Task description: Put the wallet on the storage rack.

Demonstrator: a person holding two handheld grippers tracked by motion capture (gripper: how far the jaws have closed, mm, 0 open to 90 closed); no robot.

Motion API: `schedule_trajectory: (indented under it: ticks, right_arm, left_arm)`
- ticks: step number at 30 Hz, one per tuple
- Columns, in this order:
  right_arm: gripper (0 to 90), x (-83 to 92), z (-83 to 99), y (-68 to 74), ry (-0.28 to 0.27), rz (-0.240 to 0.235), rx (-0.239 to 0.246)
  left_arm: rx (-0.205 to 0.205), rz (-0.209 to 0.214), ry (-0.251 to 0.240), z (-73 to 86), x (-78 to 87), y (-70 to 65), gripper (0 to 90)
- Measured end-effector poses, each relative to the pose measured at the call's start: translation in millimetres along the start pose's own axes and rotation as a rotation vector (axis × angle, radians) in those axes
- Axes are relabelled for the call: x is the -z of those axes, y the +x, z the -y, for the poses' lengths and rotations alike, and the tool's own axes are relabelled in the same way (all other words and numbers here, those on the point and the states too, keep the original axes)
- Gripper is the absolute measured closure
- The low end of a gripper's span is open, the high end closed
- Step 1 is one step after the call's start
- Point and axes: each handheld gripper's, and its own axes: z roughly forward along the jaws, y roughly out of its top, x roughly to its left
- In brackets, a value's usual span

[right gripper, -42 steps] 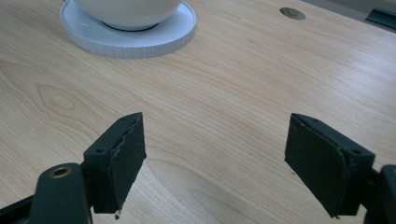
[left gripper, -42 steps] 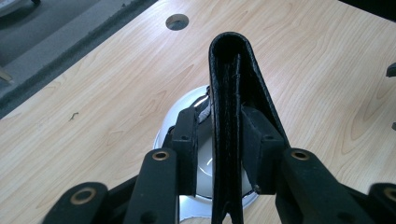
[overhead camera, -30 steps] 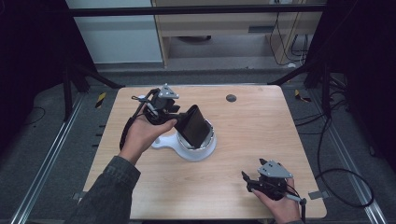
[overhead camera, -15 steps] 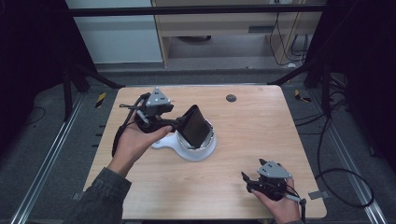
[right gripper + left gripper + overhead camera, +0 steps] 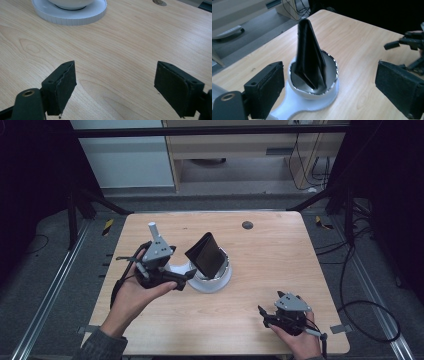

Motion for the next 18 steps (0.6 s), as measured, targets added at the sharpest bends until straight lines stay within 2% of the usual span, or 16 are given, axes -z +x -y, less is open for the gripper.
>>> schedule_trajectory:
  ticks: [2,3,4,6,7,8,9,13,14,15,16,18]
  right_arm:
    - [16.9,-0.5,0.1,0.3,0.003,0.0,0.0]
    - [16.9,-0.5,0.1,0.3,0.003,0.0,0.0]
    - [15.7,-1.2,0.2,0.7,0.007,-0.005,0.001]
    - [15.0,-2.0,0.4,1.4,0.015,-0.008,0.0]
    - [15.0,-2.0,0.4,1.4,0.015,-0.008,0.0]
    - [13.1,-3.5,0.8,1.7,0.02,-0.011,0.005]
    - [13.1,-3.5,0.8,1.7,0.02,-0.011,0.005]
    - [8.0,-6.7,2.1,2.4,0.044,-0.026,-0.005]
    - [7.6,-8.1,2.9,2.7,0.058,-0.032,-0.004]
    - [7.6,-8.1,2.9,2.7,0.058,-0.032,-0.004]
    - [6.0,-9.1,3.2,2.8,0.059,-0.04,-0.013]
    - [4.9,-10.4,4.2,2.2,0.061,-0.058,-0.018]
  left_arm:
    - [0.005,0.01,-0.001,10.5,0.9,-4.0,7.6]
    - [0.005,0.01,-0.001,10.5,0.9,-4.0,7.3]
    - [0.009,0.02,0.006,22.0,0.1,-7.7,7.2]
    - [0.002,0.013,0.021,33.4,-1.8,-11.2,6.6]
    - [0.002,0.013,0.021,33.4,-1.8,-11.2,6.5]
    - [0.003,0.024,0.031,45.0,-4.2,-14.3,6.5]
    - [0.003,0.024,0.031,45.0,-4.2,-14.3,6.3]
    - [0.031,0.052,0.042,67.3,-12.4,-19.3,6.1]
    - [0.035,0.047,0.048,76.5,-16.6,-20.0,6.0]
    - [0.035,0.047,0.048,76.5,-16.6,-20.0,6.0]
    - [0.039,0.036,0.068,88.1,-22.1,-19.8,6.0]
    - [0.052,0.043,0.075,101.9,-27.9,-17.9,6.0]
